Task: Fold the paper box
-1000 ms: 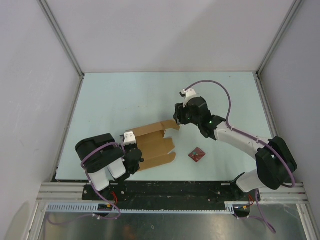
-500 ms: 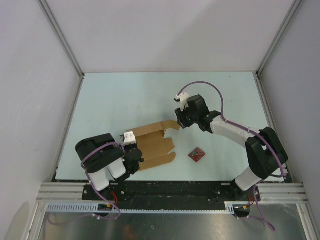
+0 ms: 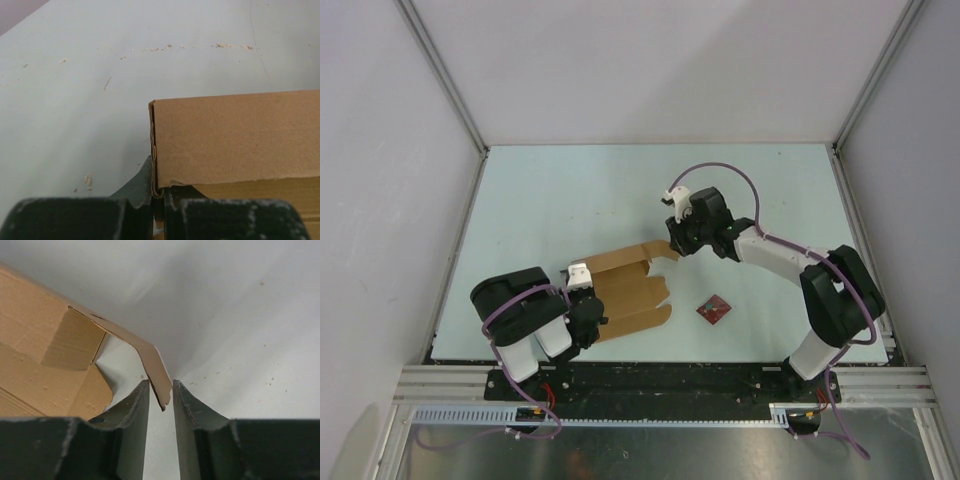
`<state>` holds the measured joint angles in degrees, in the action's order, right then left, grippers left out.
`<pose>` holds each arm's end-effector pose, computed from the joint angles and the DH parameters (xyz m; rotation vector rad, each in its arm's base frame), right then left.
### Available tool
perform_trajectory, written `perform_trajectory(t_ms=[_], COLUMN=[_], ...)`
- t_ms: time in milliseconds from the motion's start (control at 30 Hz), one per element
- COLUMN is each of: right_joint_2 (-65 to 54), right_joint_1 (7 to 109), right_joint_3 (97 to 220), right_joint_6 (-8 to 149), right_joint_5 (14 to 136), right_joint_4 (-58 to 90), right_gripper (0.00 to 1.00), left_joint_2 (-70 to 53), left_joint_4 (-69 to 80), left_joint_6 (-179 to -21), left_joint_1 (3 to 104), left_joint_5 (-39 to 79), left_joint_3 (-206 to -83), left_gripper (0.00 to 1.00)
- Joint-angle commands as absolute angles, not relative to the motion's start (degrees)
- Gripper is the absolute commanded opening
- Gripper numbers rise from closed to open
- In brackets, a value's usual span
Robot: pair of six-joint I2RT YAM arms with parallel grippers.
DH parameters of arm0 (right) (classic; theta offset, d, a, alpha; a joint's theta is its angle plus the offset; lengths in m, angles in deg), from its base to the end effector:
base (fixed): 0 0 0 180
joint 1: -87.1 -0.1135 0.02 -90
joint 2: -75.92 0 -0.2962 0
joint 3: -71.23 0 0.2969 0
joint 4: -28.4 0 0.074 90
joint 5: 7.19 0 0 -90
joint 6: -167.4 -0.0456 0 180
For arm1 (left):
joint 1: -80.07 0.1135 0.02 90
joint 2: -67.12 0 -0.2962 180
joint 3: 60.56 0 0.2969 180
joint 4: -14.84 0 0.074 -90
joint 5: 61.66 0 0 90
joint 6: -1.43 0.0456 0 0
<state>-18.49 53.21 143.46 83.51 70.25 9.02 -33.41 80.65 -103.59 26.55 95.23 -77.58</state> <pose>0.3318 0.2348 0.2181 -0.9028 2.1442 0.4992 0.1498 -0.1320 0.0818 -0.1921 1.6837 0.2052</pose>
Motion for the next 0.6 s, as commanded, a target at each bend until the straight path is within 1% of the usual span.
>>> perform_trajectory(t_ms=[0,100,133,200,233,333,567], right_joint_2=[-19.79,-19.97,-19.79,-19.00,-18.83,-17.95,-17.94], right_joint_1=[53.44,53.17,53.00,52.65,52.38,51.51,49.75], right_joint_3=[146.60,147.13,147.22,147.31,147.48,147.74,149.50], right_joint_6=[84.17,83.65,83.38,82.07,81.63,80.13,74.86], right_joint_5=[68.49,68.22,68.66,69.01,69.01,68.75,70.15], right_joint_4=[10.25,9.11,8.84,8.14,7.87,6.91,4.27], right_gripper=[0.28,0.20,0.15,0.11,0.06,0.01,0.00], left_joint_2=[-34.39,-34.39,-34.48,-34.48,-34.48,-34.56,-34.48], left_joint_4=[99.07,99.07,99.07,98.98,98.98,98.98,98.98], left_joint_6=[-103.33,-103.24,-103.24,-103.16,-103.16,-102.72,-102.45], left_joint_1=[26.11,26.19,26.11,26.11,26.11,26.02,25.93], left_joint_5=[96.01,96.01,96.01,96.28,96.45,97.24,98.47], left_joint_3=[-77.93,-78.10,-78.19,-78.37,-78.37,-78.54,-78.89], left_gripper=[0.00,0.00,0.00,0.00,0.00,0.00,0.00])
